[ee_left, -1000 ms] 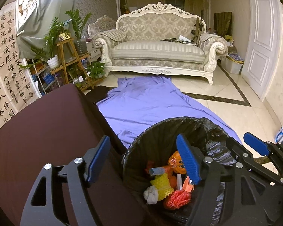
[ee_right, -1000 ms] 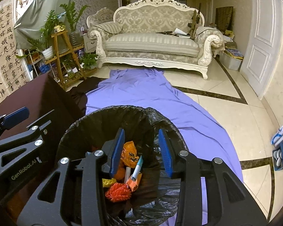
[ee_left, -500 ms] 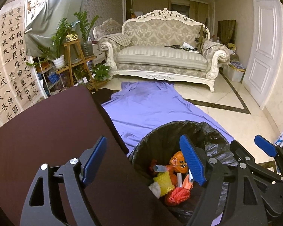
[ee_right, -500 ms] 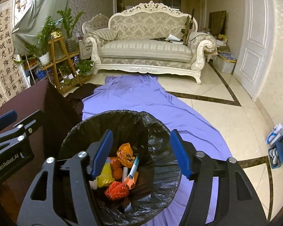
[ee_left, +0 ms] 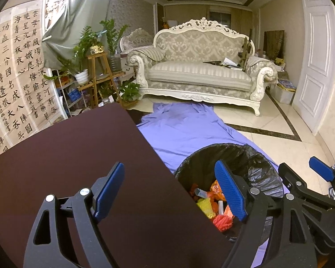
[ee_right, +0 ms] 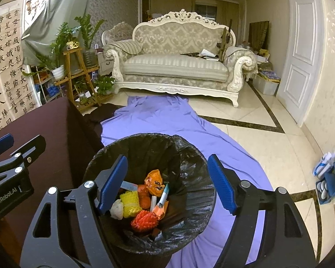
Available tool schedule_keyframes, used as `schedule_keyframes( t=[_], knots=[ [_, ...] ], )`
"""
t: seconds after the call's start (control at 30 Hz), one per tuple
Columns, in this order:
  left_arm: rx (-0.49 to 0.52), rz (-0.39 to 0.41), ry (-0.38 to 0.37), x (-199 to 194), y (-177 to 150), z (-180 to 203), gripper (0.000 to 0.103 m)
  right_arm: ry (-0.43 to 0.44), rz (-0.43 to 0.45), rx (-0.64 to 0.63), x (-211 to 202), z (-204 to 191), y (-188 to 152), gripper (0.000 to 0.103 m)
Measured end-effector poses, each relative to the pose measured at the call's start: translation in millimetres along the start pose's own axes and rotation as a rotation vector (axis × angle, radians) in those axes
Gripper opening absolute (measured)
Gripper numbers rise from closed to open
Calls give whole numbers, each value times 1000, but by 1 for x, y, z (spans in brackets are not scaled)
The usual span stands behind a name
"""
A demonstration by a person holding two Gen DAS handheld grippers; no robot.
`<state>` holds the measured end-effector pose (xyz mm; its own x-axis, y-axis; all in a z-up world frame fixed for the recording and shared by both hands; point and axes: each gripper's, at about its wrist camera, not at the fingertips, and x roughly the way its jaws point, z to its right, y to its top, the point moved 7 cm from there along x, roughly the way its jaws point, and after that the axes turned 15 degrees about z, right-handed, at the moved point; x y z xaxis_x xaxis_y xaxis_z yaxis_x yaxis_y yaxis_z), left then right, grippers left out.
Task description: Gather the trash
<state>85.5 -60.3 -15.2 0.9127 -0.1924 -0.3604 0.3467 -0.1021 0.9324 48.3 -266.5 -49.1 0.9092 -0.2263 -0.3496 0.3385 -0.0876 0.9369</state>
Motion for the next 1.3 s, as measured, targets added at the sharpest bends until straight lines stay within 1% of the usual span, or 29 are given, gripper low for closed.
schedule_keyframes(
  t=[0.33,1.3],
  knots=[
    [-18,10,25,-19,-5,-16,81,21,21,-1,-19,-11,4,73],
    [-30,2,33,-21,-7,-20,81,27,25,-8,-22,-17,4,73]
  ],
)
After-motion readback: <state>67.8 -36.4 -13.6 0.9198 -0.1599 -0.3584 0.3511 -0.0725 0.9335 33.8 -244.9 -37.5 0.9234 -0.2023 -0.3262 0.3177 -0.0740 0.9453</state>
